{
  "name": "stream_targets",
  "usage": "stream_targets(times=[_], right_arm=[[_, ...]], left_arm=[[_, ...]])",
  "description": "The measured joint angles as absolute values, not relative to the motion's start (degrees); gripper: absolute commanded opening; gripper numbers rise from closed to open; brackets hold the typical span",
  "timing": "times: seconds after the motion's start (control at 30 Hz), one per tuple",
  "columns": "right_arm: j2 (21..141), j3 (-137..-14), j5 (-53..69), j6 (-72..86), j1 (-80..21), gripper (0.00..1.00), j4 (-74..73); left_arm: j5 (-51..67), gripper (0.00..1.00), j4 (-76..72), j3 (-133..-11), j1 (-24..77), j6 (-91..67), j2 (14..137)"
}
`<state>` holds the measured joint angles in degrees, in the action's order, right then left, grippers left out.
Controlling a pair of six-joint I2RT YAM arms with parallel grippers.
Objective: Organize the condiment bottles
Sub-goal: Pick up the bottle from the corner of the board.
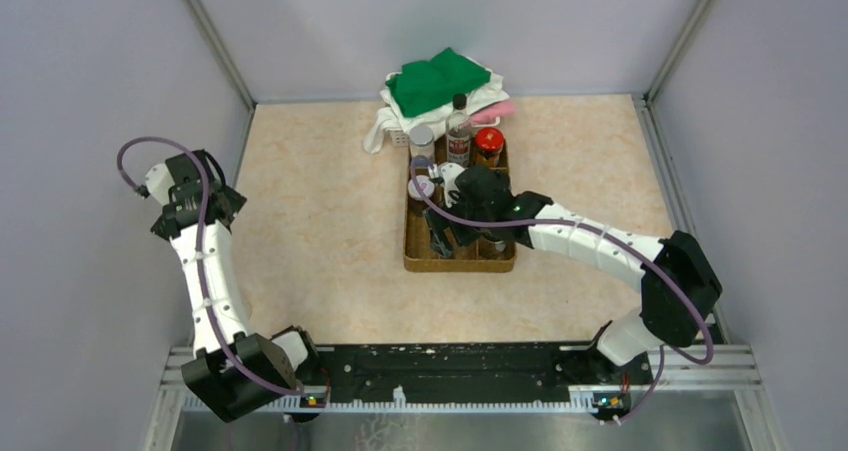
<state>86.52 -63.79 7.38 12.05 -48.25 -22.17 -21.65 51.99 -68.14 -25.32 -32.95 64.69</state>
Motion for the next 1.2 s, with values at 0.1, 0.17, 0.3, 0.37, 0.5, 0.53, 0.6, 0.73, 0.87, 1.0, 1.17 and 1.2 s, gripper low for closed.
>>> stream_targets(times=[0.1,0.17,0.3,0.37,0.5,0.53,0.6,0.73,0.87,1.0,1.17,1.2], right_arm=[[86.52,-63.79,7.55,12.12,-49.32,0.77,-22.09],[86.52,-63.77,7.64,12.14,-49.82,0.77,-22.02],[86.52,-63.61,7.64,12.16,-50.81,0.77,-21.82],[86.43,-62.98,7.66,12.16,-50.98,0.77,-21.52],[86.37,-61.69,7.64,12.19,-51.0,0.77,-21.39],[86.37,-61.47,7.68,12.19,-51.0,0.77,-21.32],[86.37,-61.41,7.7,12.19,-51.0,0.77,-21.32],[86.37,-61.39,7.88,12.19,-51.0,0.77,-20.8],[86.37,-61.39,8.27,12.21,-51.0,0.77,-20.45],[86.37,-61.39,8.47,12.21,-51.0,0.77,-20.05],[86.37,-60.64,8.43,12.21,-51.0,0.78,-19.66],[86.39,-60.51,8.43,12.21,-51.0,0.78,-19.59]], left_arm=[[-23.66,0.99,54.28,-67.75,-25.54,-34.24,63.75],[-24.86,0.99,55.66,-66.08,-26.09,-35.86,62.87],[-27.22,0.99,60.55,-62.43,-27.7,-39.9,62.98],[-28.69,0.99,63.11,-61.58,-27.99,-42.19,63.53],[-31.7,0.99,66.81,-60.84,-28.21,-46.13,63.24],[-32.25,0.99,67.11,-60.69,-28.21,-46.68,62.92],[-33.19,0.99,67.83,-60.62,-28.21,-47.35,62.0],[-35.97,0.99,69.58,-60.62,-28.27,-49.45,61.17],[-37.58,0.99,72.71,-60.62,-28.45,-53.23,63.33],[-37.43,0.99,73.43,-60.51,-28.49,-55.44,65.93],[-37.15,0.99,72.29,-58.85,-29.47,-55.51,67.16],[-36.97,0.99,71.88,-58.48,-30.02,-55.33,67.44]])
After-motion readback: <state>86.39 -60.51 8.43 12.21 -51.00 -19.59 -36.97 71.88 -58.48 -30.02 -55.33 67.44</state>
